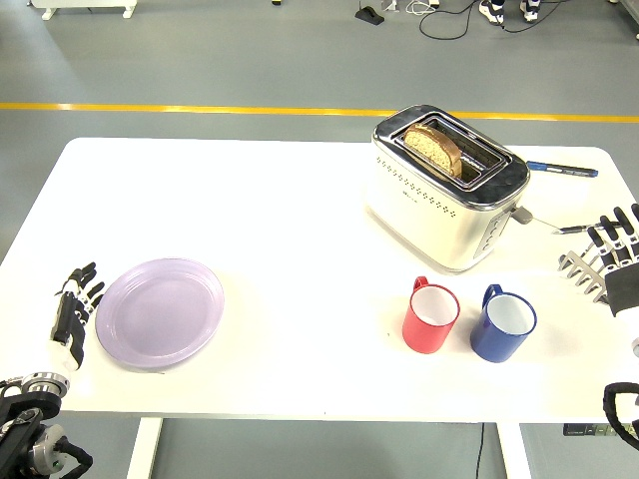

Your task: Push plate across desktop,pick up the break from the machine,place the break in the plate

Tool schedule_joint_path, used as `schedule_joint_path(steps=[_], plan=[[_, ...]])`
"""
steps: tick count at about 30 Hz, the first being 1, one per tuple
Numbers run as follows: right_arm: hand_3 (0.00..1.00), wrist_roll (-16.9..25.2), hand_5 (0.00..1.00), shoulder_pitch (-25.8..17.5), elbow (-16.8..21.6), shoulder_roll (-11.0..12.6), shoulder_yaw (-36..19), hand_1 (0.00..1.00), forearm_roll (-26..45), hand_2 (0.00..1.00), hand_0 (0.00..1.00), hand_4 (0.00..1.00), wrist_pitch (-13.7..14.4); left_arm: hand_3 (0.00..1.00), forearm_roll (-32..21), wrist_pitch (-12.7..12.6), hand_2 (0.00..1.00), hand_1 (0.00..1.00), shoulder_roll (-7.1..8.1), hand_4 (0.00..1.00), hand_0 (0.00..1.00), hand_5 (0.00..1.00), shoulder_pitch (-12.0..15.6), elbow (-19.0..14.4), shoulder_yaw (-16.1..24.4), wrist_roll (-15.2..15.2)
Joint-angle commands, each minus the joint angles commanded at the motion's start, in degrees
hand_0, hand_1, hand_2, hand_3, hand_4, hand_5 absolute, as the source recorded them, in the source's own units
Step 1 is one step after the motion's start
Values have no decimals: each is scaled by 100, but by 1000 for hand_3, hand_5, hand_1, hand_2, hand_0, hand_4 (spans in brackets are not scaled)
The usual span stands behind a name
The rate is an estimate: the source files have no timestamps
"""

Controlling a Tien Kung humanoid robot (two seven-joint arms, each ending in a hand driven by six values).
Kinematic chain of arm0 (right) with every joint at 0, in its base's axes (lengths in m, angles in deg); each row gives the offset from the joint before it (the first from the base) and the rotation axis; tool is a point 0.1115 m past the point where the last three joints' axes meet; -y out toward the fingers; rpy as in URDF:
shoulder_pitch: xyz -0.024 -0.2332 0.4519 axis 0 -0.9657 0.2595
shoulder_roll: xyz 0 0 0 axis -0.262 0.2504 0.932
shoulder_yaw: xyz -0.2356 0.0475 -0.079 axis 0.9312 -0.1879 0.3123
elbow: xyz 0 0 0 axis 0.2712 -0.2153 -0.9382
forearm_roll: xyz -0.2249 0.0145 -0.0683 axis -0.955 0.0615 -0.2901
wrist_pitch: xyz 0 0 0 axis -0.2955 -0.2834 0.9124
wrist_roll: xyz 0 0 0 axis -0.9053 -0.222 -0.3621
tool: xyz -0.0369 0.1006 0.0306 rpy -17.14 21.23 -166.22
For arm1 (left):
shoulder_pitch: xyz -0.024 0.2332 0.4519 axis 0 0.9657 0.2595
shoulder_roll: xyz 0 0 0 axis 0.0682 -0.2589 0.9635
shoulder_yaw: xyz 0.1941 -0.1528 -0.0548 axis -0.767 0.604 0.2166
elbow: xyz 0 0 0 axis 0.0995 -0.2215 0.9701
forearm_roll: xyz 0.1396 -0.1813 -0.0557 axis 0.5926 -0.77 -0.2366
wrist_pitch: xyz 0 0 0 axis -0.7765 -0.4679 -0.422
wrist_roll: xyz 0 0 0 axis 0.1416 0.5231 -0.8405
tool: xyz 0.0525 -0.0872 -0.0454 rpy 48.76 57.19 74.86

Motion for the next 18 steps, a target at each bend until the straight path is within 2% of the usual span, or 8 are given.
schedule_joint_path(steps=[18], plan=[[646,0,531,2,-2,-9,16,670,-3,688,747,382,-5,873,-374,30,967,919,-22,534,899,998,-21,-90,-377,-104]])
